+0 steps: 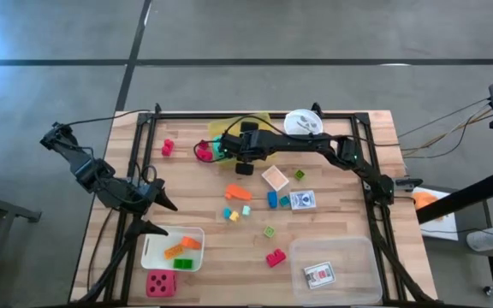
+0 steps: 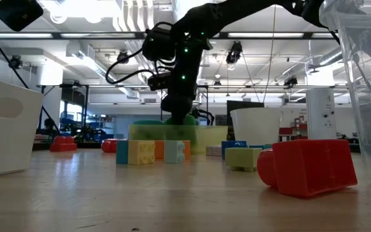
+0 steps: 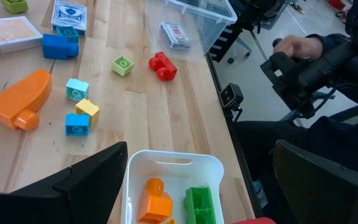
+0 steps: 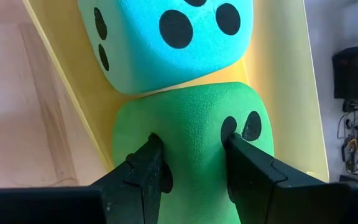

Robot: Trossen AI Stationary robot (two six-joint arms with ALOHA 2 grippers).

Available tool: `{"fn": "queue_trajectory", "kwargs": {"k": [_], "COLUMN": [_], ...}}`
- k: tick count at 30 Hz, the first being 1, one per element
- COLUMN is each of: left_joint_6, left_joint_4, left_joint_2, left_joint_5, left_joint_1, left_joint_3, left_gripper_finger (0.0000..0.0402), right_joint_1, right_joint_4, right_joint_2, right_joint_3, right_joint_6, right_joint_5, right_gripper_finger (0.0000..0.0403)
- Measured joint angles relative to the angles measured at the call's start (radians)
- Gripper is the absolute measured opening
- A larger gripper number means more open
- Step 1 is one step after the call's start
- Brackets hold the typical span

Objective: Pick & Place Toys
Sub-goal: Put the green die into the yellow bin

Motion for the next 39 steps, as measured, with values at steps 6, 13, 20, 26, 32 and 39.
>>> {"fn": "queue_trajectory", "kwargs": {"k": [6, 13, 20, 26, 32, 39], "left_joint_6": [0.0, 0.0, 0.0, 0.0, 0.0, 0.0], "left_joint_4": [0.0, 0.0, 0.0, 0.0, 0.0, -0.011], "left_joint_2": [0.0, 0.0, 0.0, 0.0, 0.0, 0.0], "left_joint_5": [0.0, 0.0, 0.0, 0.0, 0.0, 0.001], "left_joint_1": [0.0, 0.0, 0.0, 0.0, -0.001, -0.001], "left_joint_3": [0.0, 0.0, 0.0, 0.0, 0.0, 0.0], "left_gripper_finger": [0.0386, 0.0386, 0.0386, 0.0386, 0.0386, 0.0386], "right_joint_1": [0.002, 0.003, 0.011, 0.033, 0.049, 0.048], "right_joint_4": [-0.003, -0.006, -0.015, -0.017, -0.02, -0.165], "right_joint_2": [0.0, 0.0, 0.0, 0.0, 0.0, -0.004], "right_joint_3": [0.001, 0.002, 0.006, 0.018, 0.066, 0.164], "right_joint_6": [0.041, 0.081, 0.112, 0.114, 0.112, 0.185], "right_joint_5": [-0.004, -0.004, 0.003, 0.002, 0.003, 0.03], "right_gripper_finger": [0.0172, 0.0275, 0.0335, 0.0344, 0.0344, 0.0344]}}
